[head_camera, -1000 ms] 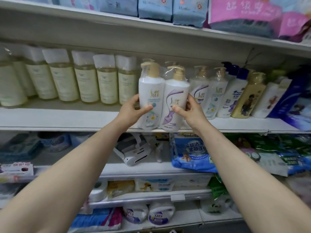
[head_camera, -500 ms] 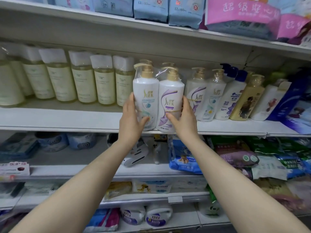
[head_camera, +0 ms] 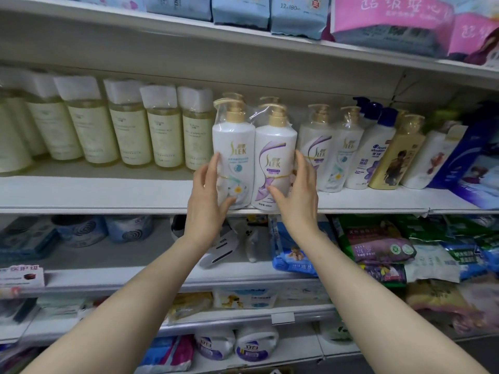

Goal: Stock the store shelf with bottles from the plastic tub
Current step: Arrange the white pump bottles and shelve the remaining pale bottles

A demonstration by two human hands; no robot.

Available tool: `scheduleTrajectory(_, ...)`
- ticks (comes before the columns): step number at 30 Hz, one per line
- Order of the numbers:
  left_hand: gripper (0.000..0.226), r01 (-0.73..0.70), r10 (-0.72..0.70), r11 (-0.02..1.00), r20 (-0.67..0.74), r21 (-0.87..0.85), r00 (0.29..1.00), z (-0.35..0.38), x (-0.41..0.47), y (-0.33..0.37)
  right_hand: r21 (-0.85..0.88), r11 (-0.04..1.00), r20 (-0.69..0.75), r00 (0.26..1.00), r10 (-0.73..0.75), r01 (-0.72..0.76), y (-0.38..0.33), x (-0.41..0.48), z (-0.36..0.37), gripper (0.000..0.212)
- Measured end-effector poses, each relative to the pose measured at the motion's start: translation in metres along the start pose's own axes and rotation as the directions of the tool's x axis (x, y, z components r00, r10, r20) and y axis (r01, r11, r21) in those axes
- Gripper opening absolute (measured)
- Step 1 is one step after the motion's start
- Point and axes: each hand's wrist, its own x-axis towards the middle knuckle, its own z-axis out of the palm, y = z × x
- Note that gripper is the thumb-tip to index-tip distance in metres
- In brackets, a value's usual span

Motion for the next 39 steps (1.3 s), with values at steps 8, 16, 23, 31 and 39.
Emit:
scheduleTrajectory(8,0.082,-0.256,0.250,0.932,0.054,0.257,0.967,-0.004,-0.002,-0.004,-0.386,0.859,-0.013,0.930,-0.368,0.335,0.010,-0.028,0.016,0.076)
scheduleTrajectory(16,0.077,-0.330,0.303,0.891,0.134,0.311,0.944,0.000,0.010,-0.016,-0.434,0.842,0.016,0.937,-0.348,0.320,0.015,-0.021,0.029,0.071)
scheduleTrajectory(23,0.073,-0.312,0.282,0.901,0.141,0.302,0.949,0.010,0.026,-0.018,-0.425,0.861,0.048,0.957,-0.287,0.280,0.020,-0.002,0.037,0.075)
scheduleTrajectory(31,0.076,-0.313,0.272,0.899,0.168,0.308,0.947,0.019,0.044,-0.027,-0.395,0.879,0.045,0.962,-0.271,0.266,0.025,0.011,0.047,0.074)
scheduleTrajectory(39,0.077,-0.322,0.290,0.905,0.150,0.277,0.945,0.031,0.063,-0.037,-0.354,0.896,0.103,0.964,-0.246,0.267,0.030,0.031,0.055,0.077)
